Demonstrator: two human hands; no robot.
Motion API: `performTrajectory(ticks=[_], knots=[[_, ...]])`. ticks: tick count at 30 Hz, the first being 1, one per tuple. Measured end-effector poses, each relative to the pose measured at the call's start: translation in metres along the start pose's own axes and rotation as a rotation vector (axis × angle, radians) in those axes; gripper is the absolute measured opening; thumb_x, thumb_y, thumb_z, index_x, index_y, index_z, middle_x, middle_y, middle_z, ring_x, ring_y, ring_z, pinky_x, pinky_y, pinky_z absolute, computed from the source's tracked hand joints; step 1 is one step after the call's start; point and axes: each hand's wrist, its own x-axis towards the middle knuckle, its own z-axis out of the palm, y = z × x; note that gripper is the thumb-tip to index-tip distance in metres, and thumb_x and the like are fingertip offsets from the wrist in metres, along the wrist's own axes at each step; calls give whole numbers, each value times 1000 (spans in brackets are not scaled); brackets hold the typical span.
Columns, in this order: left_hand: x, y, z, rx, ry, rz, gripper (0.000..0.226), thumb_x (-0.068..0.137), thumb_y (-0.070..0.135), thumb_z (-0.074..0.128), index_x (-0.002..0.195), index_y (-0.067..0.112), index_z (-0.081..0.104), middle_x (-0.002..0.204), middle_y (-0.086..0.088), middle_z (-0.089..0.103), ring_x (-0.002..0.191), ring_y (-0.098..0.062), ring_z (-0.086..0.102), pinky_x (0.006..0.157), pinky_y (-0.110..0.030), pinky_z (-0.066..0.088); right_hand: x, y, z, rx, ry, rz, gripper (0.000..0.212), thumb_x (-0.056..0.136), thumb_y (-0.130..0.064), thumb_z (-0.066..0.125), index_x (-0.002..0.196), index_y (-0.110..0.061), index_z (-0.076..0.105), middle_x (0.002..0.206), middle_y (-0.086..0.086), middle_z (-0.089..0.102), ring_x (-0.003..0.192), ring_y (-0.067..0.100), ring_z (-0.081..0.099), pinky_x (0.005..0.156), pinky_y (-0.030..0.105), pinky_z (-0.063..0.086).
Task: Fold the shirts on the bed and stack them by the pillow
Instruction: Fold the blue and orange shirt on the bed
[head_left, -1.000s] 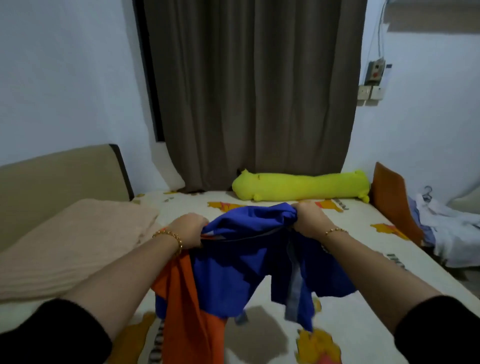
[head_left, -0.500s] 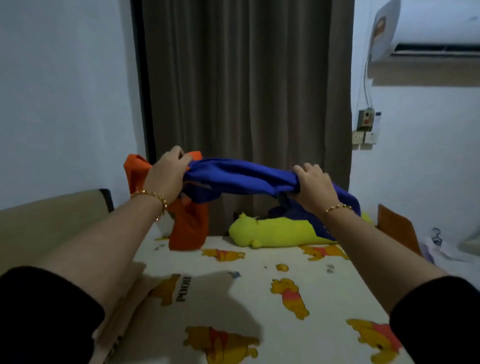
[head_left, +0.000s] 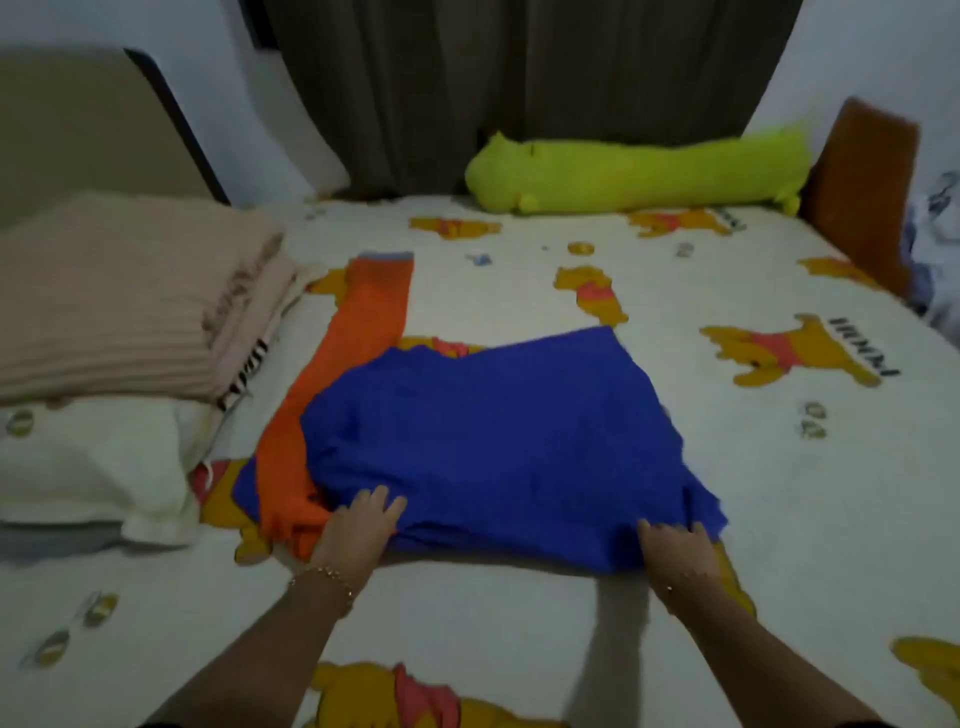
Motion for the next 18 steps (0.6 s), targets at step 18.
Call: performTrajectory(ticks=[18], knots=[[-59,32,38,-4,-89,-281,35,79,9,60,112,17,49,105,-4,57,100,-25,50,86,-38,37,13,0,57,18,239,104,40,90,-16,58,125,-19,38,120,5,51,111,25,49,94,37,41]])
